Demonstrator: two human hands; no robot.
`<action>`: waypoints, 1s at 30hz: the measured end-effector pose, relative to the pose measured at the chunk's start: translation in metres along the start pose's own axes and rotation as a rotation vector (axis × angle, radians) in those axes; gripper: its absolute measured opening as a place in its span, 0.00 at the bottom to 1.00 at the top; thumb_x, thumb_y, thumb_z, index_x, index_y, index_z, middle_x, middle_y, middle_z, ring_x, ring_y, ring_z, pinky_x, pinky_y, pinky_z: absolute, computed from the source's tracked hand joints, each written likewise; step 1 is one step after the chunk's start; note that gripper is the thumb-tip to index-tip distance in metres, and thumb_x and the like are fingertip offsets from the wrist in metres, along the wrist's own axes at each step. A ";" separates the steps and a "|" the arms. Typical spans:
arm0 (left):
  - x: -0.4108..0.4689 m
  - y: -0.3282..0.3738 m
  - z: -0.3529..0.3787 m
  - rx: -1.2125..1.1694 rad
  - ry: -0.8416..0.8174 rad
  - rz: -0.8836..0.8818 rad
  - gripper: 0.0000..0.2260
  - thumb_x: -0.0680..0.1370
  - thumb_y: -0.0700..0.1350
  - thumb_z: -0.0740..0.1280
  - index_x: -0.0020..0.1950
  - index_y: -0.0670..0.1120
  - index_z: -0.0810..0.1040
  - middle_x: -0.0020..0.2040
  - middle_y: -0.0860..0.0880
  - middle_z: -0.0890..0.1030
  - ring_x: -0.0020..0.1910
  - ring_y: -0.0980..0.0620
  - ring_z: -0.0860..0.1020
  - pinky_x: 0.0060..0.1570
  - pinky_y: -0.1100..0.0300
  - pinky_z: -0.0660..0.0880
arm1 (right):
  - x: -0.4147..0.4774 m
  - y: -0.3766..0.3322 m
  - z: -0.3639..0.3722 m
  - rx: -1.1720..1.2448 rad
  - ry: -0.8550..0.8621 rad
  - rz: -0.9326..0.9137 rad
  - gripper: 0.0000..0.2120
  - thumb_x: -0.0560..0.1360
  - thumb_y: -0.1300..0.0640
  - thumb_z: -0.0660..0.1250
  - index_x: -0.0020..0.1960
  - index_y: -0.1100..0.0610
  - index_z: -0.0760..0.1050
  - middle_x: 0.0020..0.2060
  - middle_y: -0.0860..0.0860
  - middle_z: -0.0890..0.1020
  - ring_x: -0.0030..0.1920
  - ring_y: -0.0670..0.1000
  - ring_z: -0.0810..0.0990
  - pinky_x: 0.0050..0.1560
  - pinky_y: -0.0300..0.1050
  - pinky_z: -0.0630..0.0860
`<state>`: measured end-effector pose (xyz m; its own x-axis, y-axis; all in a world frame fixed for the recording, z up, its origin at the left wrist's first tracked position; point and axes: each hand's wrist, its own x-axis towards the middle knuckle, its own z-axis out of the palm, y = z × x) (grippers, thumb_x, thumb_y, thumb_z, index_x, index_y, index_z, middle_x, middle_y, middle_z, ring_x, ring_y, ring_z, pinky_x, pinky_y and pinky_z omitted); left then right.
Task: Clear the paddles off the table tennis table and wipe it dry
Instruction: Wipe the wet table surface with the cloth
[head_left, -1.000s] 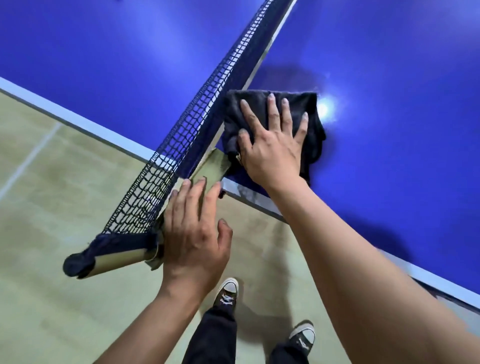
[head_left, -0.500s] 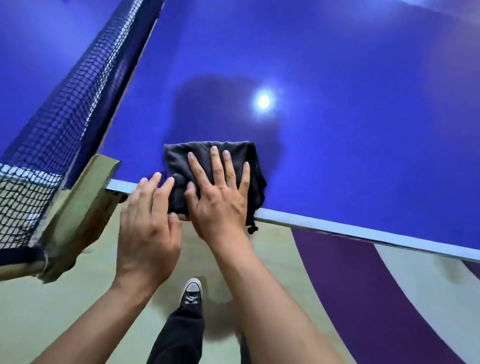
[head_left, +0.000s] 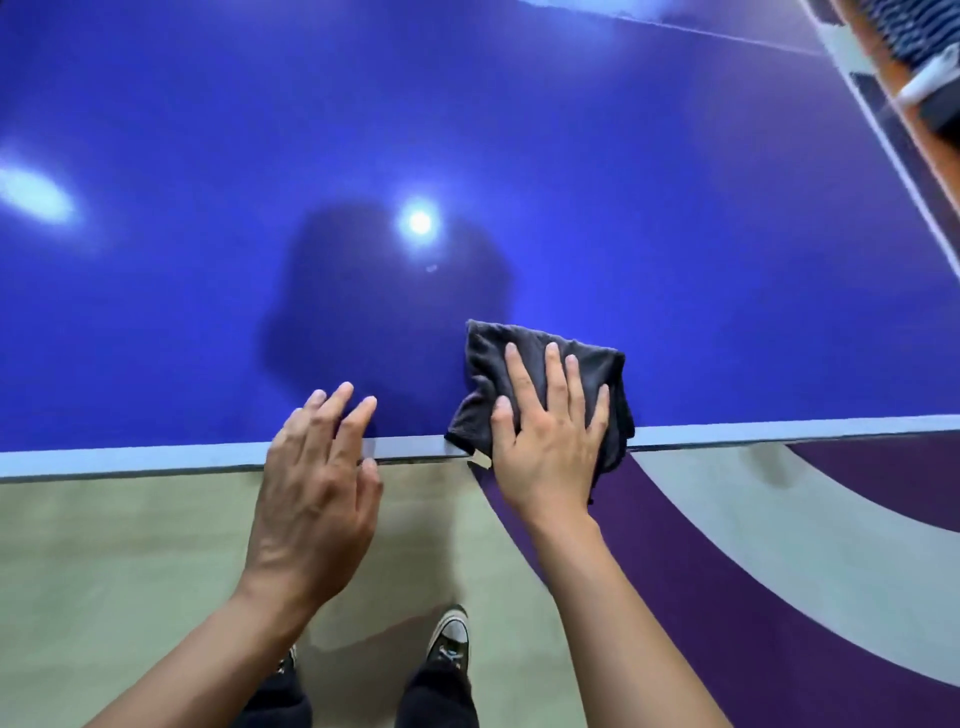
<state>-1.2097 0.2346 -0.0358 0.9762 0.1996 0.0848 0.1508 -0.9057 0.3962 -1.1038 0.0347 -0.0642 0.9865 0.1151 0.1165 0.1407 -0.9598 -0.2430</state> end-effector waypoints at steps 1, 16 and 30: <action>0.006 0.011 0.006 0.006 0.005 0.015 0.24 0.80 0.47 0.55 0.74 0.41 0.72 0.75 0.40 0.70 0.76 0.39 0.66 0.75 0.45 0.60 | 0.006 0.015 -0.004 -0.004 -0.003 -0.008 0.26 0.82 0.42 0.53 0.80 0.38 0.60 0.82 0.51 0.60 0.82 0.52 0.53 0.80 0.64 0.45; 0.076 0.062 0.044 0.161 0.009 -0.026 0.25 0.81 0.49 0.54 0.76 0.43 0.71 0.76 0.39 0.69 0.76 0.38 0.66 0.76 0.43 0.59 | 0.118 0.046 -0.002 -0.025 -0.098 -0.059 0.29 0.81 0.37 0.48 0.82 0.36 0.53 0.83 0.51 0.53 0.83 0.53 0.46 0.79 0.64 0.39; 0.265 0.020 0.050 0.102 0.106 -0.012 0.25 0.80 0.50 0.56 0.76 0.44 0.71 0.77 0.41 0.69 0.77 0.38 0.66 0.76 0.43 0.59 | 0.342 0.005 0.030 -0.122 -0.186 -0.056 0.30 0.81 0.35 0.42 0.82 0.35 0.43 0.84 0.48 0.46 0.82 0.50 0.40 0.79 0.62 0.35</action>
<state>-0.9403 0.2511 -0.0509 0.9531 0.2443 0.1788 0.1828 -0.9352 0.3032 -0.7635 0.0770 -0.0543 0.9775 0.2036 -0.0555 0.1958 -0.9731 -0.1218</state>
